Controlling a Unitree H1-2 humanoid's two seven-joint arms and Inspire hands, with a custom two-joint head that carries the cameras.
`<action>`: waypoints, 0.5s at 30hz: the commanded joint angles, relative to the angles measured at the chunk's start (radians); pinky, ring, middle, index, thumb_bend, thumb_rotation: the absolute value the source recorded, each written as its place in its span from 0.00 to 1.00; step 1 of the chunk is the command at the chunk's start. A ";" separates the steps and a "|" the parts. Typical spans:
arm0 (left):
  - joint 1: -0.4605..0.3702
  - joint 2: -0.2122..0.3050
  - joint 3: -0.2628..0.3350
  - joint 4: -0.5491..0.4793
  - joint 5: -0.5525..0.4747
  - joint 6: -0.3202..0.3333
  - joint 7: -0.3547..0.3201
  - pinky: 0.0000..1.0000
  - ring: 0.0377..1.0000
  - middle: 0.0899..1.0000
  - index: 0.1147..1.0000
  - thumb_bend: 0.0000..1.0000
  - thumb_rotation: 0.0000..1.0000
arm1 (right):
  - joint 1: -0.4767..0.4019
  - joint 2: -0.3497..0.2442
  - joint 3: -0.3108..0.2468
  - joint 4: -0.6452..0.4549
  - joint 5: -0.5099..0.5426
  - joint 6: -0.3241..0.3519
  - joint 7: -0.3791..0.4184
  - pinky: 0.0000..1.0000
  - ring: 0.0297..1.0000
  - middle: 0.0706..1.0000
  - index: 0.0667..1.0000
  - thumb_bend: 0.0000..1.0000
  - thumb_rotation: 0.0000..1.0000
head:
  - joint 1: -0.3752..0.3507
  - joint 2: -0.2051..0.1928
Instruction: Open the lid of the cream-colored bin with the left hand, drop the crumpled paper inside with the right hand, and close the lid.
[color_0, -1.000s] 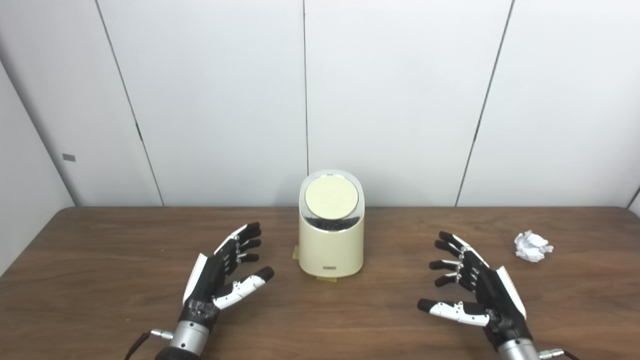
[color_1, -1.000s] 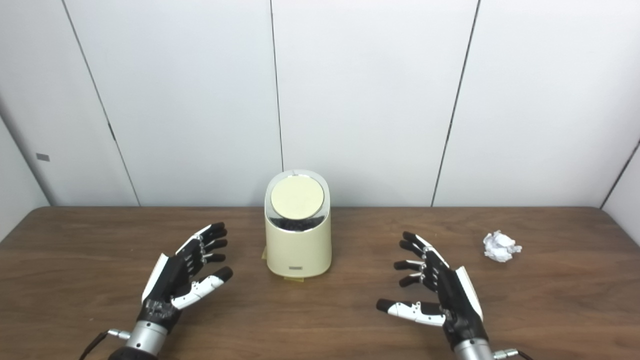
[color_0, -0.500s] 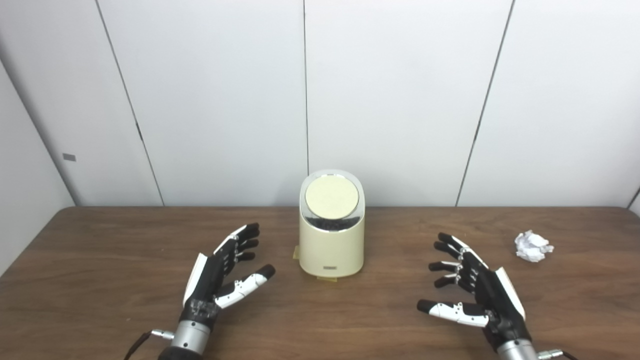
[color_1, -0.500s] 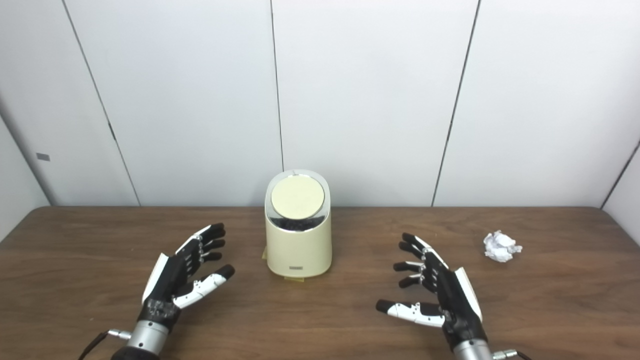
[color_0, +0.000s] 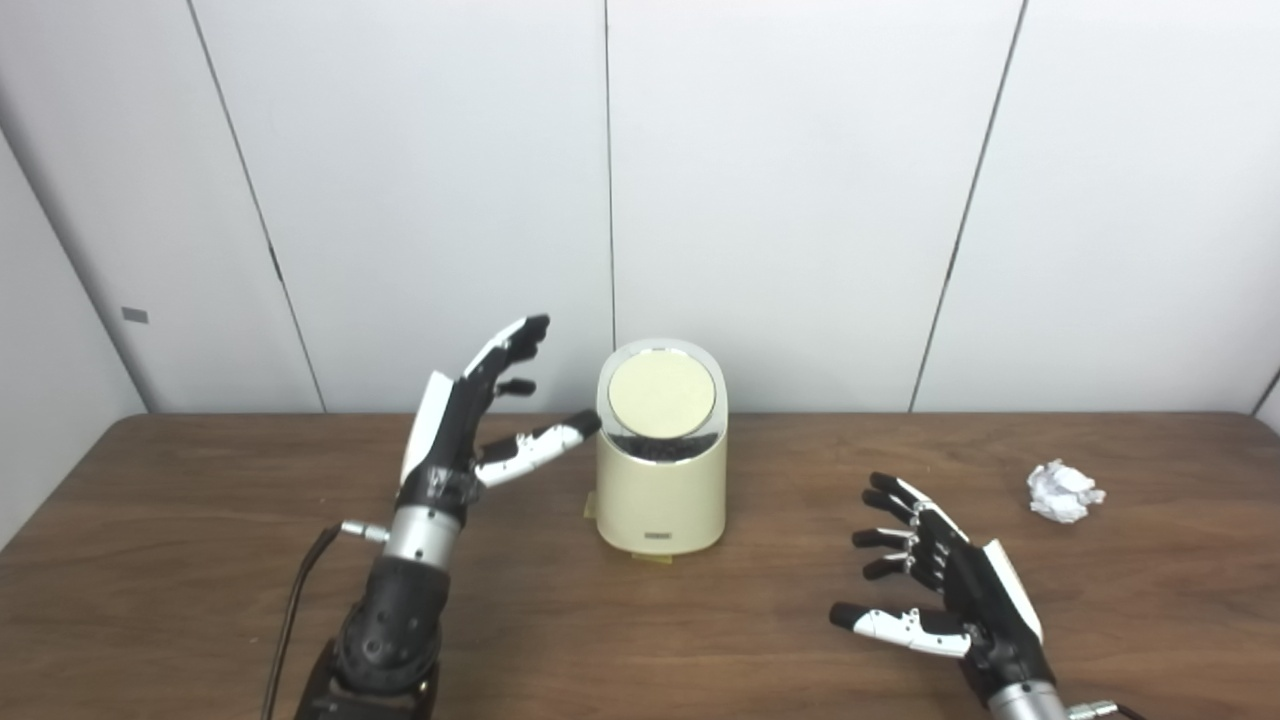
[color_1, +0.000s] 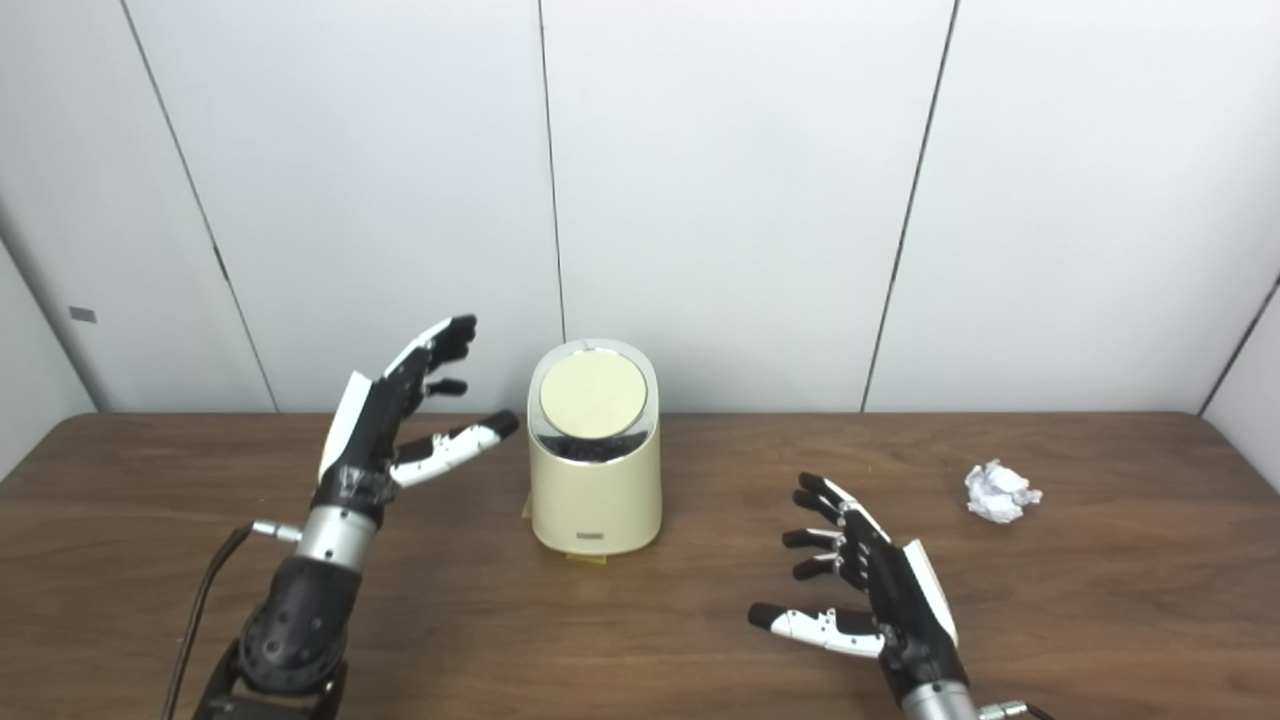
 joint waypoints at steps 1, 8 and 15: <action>-0.069 0.009 -0.008 -0.004 0.009 -0.007 0.005 0.76 0.89 0.88 0.90 0.82 0.34 | -0.034 0.002 0.002 -0.026 0.001 -0.047 -0.007 0.55 0.69 0.83 0.85 0.84 0.15 | -0.001 0.000; -0.145 0.018 -0.028 0.022 0.029 0.034 0.004 0.85 0.90 0.89 0.91 0.84 0.38 | -0.037 0.004 0.003 -0.022 -0.003 -0.058 -0.011 0.55 0.69 0.84 0.85 0.83 0.15 | -0.005 -0.001; -0.214 0.031 -0.080 0.055 0.136 0.109 0.014 0.86 0.93 0.91 0.93 0.89 0.45 | -0.038 0.009 0.002 -0.027 0.008 -0.052 -0.007 0.54 0.69 0.84 0.85 0.83 0.15 | -0.013 0.000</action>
